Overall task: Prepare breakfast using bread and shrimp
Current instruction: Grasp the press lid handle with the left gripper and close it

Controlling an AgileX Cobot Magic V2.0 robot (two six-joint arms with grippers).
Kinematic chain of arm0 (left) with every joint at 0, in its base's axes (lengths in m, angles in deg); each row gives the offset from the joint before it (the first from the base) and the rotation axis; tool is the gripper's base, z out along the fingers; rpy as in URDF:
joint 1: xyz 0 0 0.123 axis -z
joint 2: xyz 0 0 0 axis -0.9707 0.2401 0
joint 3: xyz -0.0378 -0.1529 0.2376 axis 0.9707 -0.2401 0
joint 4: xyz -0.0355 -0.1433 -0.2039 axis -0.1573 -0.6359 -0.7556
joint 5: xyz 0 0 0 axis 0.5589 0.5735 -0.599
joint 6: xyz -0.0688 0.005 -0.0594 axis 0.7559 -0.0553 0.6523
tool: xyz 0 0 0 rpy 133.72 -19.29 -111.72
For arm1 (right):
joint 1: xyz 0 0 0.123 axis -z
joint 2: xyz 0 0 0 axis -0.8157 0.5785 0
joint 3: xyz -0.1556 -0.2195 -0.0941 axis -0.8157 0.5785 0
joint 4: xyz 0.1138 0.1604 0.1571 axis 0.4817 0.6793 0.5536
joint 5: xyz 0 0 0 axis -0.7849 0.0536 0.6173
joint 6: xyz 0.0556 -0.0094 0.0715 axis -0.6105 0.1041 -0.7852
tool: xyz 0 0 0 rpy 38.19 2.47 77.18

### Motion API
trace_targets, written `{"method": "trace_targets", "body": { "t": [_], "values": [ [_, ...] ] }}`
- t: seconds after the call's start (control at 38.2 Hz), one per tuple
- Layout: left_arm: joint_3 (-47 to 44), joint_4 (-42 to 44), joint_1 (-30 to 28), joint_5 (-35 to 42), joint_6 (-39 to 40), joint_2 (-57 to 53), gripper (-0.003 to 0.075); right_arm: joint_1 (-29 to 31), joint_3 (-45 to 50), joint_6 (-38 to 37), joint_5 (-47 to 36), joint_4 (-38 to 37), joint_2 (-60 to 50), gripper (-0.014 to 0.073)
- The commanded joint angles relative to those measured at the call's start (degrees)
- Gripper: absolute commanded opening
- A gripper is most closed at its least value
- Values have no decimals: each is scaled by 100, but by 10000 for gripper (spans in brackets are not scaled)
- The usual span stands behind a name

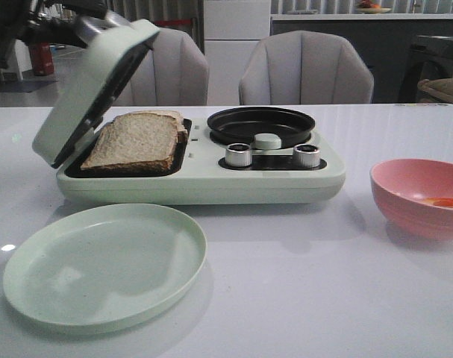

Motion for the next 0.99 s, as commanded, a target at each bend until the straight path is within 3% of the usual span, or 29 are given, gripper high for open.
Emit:
{"method": "trace_targets", "body": {
  "t": [0.0, 0.26, 0.52, 0.63, 0.81, 0.97],
  "values": [
    [240, -201, 409, 432, -435, -233, 118, 25, -146, -1, -480, -5, 68, 614],
    [240, 38, 1370, 1779, -935, -44, 118, 25, -146, -1, -480, -5, 68, 614],
    [240, 785, 1741, 1905, -935, 268, 132, 25, -146, -1, -480, -5, 68, 614],
    [240, 1015, 1787, 1847, -935, 268, 237, 25, -146, -1, -480, -5, 68, 614],
    [240, 1069, 1787, 1671, -923, 226, 593, 25, -146, -1, -480, -5, 68, 614],
    [240, 1489, 1787, 1771, -737, -25, 582, 25, -146, -1, -480, -5, 68, 614]
  ]
}}
